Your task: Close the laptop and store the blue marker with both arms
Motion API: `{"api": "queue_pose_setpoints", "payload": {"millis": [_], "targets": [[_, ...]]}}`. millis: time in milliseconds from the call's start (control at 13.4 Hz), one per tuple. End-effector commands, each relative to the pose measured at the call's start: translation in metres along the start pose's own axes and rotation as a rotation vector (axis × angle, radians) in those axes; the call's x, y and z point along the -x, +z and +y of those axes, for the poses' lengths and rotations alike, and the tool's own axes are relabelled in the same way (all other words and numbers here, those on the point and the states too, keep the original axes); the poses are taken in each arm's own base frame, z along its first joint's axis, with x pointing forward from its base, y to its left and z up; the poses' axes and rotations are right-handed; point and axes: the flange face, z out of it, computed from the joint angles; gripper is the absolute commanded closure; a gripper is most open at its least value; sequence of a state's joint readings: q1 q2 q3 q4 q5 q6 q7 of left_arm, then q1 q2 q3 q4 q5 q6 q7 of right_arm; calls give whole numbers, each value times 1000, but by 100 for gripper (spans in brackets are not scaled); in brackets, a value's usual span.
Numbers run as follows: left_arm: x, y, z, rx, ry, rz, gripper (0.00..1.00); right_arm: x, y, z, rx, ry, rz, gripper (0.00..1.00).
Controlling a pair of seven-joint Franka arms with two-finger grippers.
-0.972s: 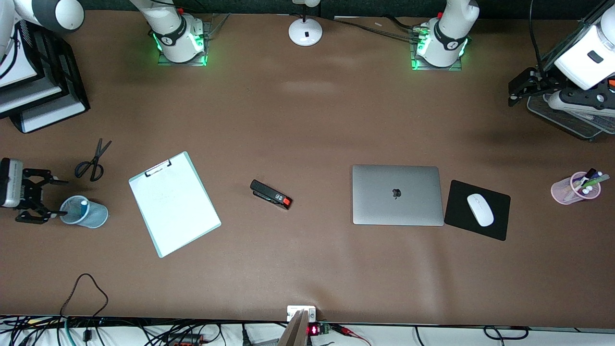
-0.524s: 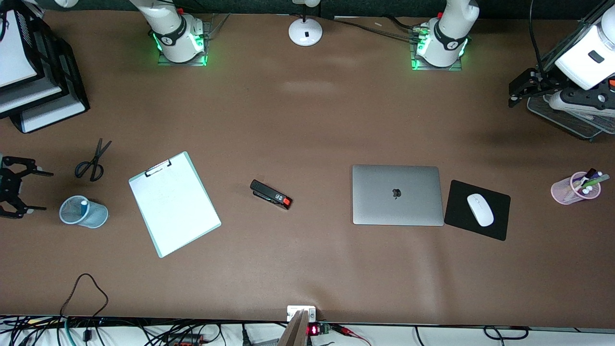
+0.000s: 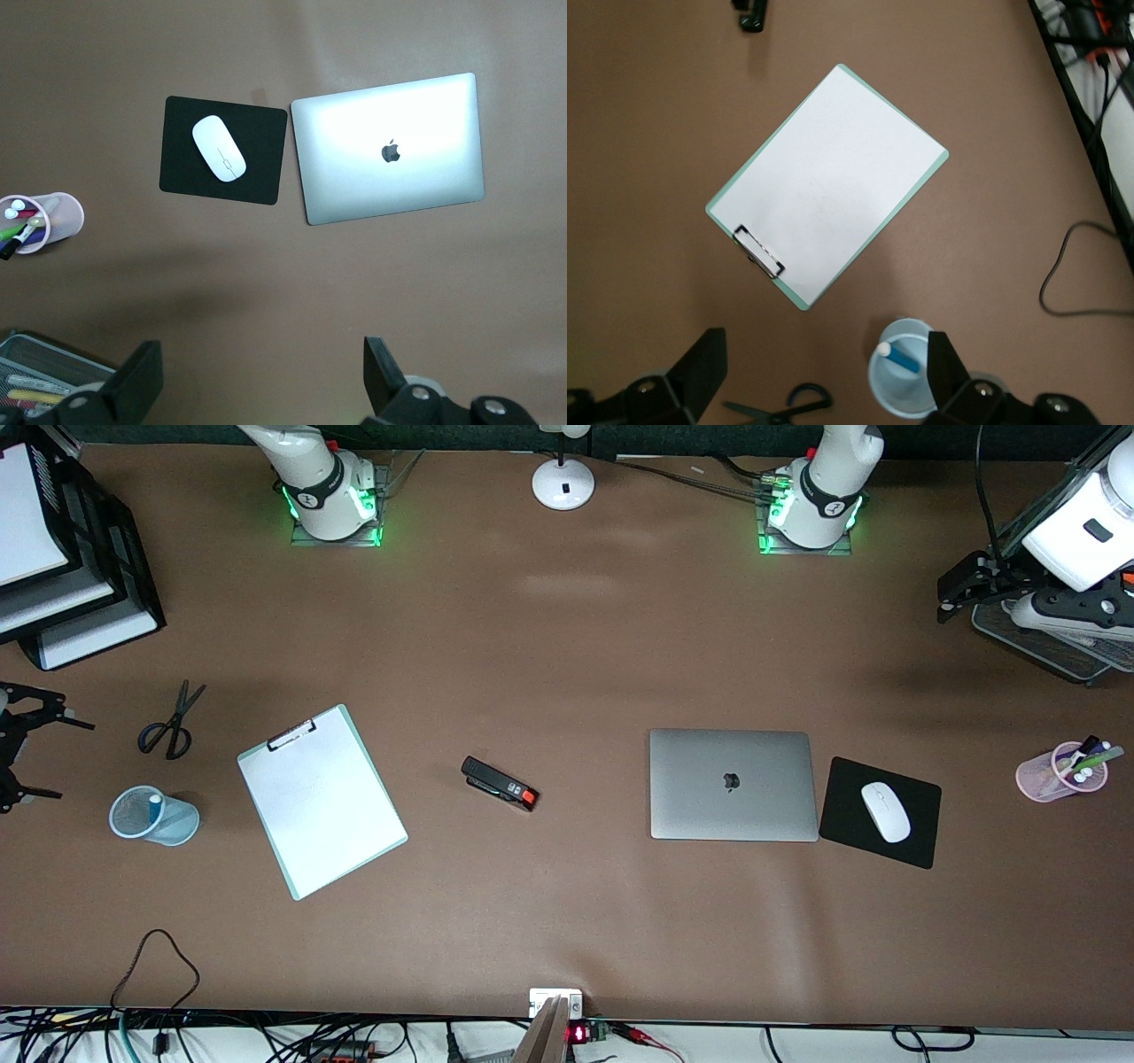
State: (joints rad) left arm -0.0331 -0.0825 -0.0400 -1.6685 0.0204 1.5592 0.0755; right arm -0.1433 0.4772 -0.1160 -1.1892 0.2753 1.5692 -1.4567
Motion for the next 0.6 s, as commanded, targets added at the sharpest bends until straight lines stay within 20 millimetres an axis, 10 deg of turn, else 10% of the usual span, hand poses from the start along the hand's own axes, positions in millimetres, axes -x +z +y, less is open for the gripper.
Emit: {"api": "queue_pose_setpoints", "payload": {"millis": [0, 524], "targets": [[3, 0, 2, 19, 16, 8, 0, -22, -9, -25, 14, 231, -51, 0], [2, 2, 8, 21, 26, 1, 0, -62, -7, -61, 7, 829, -105, 0]]}}
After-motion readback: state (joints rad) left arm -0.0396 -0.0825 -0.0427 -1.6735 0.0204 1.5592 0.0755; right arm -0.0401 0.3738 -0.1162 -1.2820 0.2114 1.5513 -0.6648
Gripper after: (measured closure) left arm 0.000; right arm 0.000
